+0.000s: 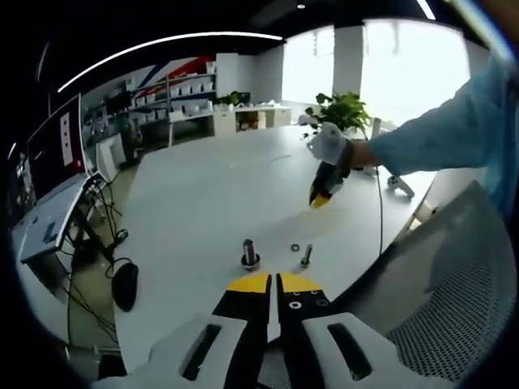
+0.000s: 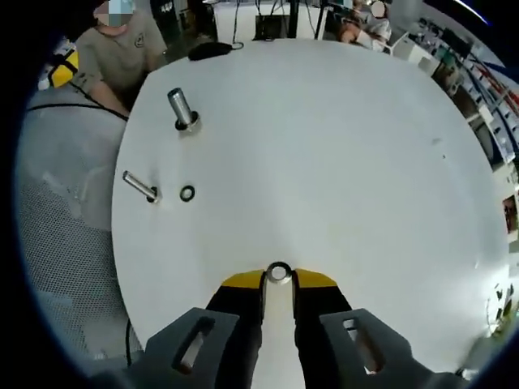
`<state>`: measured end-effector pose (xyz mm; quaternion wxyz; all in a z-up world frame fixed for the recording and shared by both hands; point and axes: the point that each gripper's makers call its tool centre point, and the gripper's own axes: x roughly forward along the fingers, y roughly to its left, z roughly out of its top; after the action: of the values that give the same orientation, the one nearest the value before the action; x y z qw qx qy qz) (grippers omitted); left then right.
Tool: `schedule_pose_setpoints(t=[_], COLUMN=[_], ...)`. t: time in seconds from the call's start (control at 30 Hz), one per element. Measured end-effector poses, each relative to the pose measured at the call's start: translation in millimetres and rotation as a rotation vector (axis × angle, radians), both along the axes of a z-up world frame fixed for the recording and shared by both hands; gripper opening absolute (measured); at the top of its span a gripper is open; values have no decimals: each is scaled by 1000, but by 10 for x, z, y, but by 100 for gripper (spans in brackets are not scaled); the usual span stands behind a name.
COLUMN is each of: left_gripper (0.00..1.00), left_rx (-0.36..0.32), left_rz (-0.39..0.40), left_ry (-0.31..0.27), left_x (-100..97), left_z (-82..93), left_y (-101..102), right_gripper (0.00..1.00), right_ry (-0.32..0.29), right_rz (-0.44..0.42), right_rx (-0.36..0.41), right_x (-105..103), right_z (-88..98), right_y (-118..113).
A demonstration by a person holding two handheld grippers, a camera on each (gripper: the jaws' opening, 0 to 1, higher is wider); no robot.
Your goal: Place the washer onto the threaded stud by aligning its center hole with the stud, sliding it down to the base, and recovering from edge contact or off-axis alignment until the washer reaches the visible bottom stop.
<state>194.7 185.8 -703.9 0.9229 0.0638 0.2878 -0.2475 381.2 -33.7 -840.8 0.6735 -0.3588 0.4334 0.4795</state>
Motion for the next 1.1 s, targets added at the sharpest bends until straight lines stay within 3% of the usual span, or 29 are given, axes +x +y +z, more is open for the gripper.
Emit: schedule_pose_setpoints(t=[0.27, 0.33, 0.43, 0.67, 0.8, 1.1], left_gripper=[1, 1, 2, 5, 6, 7], left_rx=[-7, 2, 28, 32, 43, 40], left_rz=[-27, -37, -62, -81, -114, -127], left_ry=[16, 52, 30, 37, 69, 63], left_x=[-34, -69, -55, -85, -123, -135], left_z=[-21, -82, -74, -87, -147, -139], left_y=[-43, -54, -70, -98, -138, -155], right_gripper=[15, 15, 15, 15, 15, 15], right_ry=[-35, -35, -36, 0, -5, -2], right_rz=[11, 8, 13, -3, 14, 63], right_rx=[38, 49, 67, 160, 163, 158], right_x=[-78, -104, -156, -306, -381, -569], right_z=[214, 257, 340, 537, 584, 663], right_y=[102, 129, 193, 410, 472, 569])
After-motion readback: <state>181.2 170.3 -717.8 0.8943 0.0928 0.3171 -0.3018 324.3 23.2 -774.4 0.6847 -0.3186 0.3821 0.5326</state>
